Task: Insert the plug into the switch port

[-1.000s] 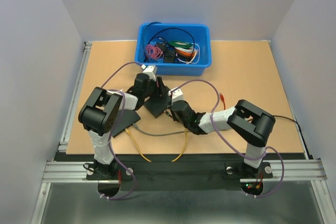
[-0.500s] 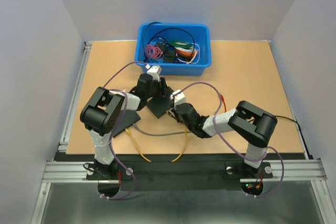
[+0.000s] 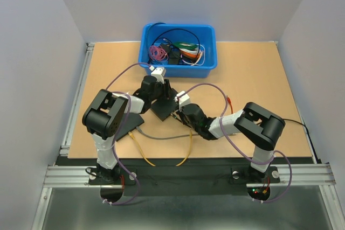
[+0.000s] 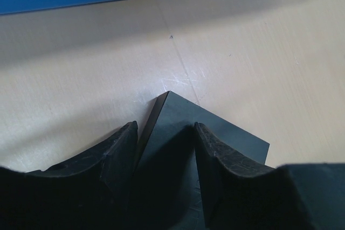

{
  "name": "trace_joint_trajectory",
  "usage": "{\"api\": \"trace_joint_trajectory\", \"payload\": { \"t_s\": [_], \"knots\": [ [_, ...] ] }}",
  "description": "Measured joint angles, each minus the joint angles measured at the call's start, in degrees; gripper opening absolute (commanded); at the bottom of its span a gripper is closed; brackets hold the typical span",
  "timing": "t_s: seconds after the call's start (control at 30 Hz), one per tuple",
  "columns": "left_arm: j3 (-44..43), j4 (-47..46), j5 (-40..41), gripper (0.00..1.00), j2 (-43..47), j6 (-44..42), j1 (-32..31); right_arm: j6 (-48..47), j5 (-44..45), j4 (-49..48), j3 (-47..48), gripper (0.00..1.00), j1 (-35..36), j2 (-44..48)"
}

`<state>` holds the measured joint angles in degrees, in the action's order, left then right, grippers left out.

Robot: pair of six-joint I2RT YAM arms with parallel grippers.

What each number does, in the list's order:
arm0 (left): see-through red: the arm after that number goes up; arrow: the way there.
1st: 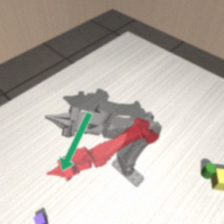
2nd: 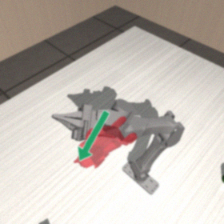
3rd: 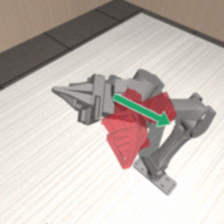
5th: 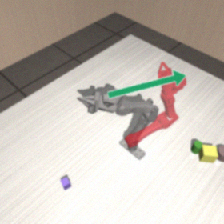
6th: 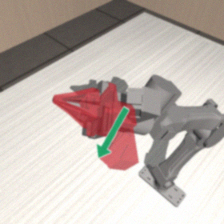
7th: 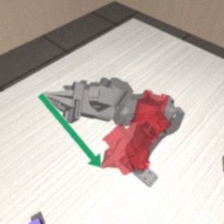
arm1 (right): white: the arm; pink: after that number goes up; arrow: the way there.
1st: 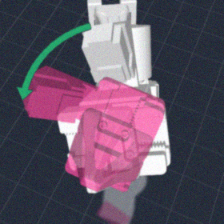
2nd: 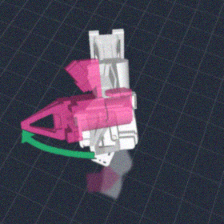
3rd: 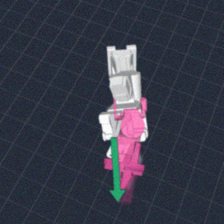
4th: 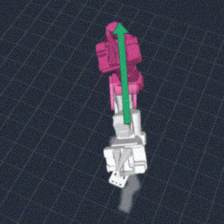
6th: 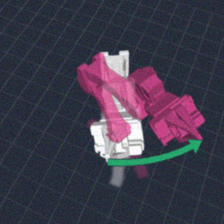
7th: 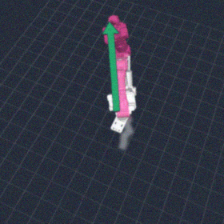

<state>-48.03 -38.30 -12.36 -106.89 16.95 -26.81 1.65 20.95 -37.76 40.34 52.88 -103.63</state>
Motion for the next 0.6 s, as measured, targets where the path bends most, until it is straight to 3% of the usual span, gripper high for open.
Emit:
{"api": "trace_joint_trajectory", "payload": {
  "t_s": [0.6],
  "knots": [
    [-0.3,-0.2,2.0,0.53,-0.2,-0.2,-0.1,-3.2,-3.0,2.7,2.2,0.01,-0.4,0.0]
  ]
}}
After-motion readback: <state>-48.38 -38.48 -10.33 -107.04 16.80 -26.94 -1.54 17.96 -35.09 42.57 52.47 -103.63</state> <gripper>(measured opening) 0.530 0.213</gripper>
